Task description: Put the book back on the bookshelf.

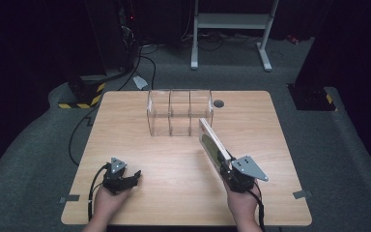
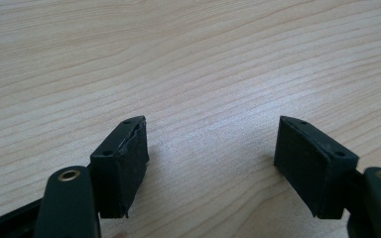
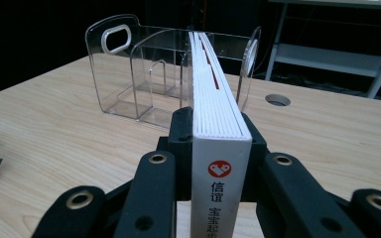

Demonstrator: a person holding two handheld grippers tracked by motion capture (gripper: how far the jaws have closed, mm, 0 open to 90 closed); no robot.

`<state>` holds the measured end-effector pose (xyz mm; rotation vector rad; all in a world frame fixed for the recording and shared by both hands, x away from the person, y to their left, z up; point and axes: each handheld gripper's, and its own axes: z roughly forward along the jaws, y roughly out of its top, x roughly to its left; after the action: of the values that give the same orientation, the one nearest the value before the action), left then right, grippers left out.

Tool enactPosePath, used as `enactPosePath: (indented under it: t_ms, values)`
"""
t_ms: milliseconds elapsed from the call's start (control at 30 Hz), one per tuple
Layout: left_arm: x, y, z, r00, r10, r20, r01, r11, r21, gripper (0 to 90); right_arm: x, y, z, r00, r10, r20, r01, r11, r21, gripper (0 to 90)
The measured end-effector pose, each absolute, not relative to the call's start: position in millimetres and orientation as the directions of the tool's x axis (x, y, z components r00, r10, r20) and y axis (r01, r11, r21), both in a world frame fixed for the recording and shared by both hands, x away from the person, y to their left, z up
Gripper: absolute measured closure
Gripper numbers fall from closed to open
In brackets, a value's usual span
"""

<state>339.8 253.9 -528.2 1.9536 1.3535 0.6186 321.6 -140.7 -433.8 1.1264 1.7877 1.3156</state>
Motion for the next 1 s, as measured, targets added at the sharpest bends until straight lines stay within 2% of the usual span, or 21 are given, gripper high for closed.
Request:
enactPosePath:
  t_ms: [433, 1000]
  values:
    - [339.8, 253.5, -528.4, 0.357, 0.934, 0.006, 0.614, -0.239, 0.752, 29.0, 357.6, -119.3, -432.5, -0.415, 0.910, -0.017, 0.262, 0.138, 0.955, 75.2]
    - [339.6, 253.4, -528.2, 0.365, 0.931, 0.006, 0.615, -0.246, 0.750, 29.0, 416.9, -91.5, -422.7, -0.351, 0.935, -0.047, 0.278, 0.152, 0.948, 75.2]
